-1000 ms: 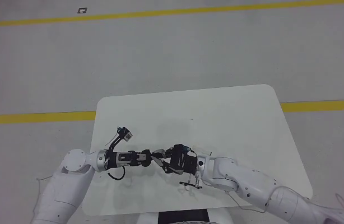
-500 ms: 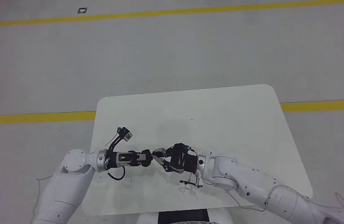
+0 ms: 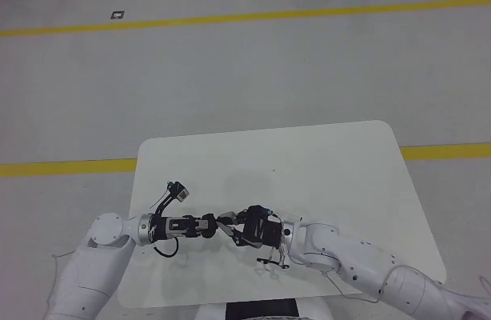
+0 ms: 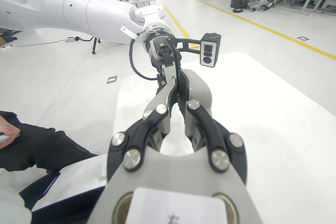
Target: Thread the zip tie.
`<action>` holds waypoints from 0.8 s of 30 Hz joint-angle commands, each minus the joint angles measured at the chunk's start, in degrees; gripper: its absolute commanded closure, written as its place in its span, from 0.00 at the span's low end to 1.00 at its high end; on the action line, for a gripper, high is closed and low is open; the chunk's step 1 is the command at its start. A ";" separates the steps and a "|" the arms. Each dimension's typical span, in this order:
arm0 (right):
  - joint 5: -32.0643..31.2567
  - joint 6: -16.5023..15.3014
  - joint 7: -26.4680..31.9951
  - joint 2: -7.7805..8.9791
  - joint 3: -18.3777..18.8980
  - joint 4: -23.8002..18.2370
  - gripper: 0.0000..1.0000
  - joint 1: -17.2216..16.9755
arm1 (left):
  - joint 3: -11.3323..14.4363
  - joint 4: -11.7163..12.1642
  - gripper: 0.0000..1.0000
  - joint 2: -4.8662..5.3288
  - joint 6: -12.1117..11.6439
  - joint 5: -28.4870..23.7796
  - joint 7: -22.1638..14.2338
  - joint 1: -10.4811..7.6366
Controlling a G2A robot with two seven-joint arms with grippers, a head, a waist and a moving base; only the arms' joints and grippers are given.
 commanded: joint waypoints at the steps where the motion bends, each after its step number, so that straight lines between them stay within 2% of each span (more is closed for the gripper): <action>1: 0.05 0.00 0.11 0.01 -0.08 -0.03 1.00 -0.03 | 0.00 0.00 1.00 0.00 0.00 0.00 0.00 0.00; 24: 0.76 0.00 -0.49 -0.25 -1.19 1.13 1.00 0.69 | 0.00 0.00 1.00 0.00 0.00 0.00 0.00 0.00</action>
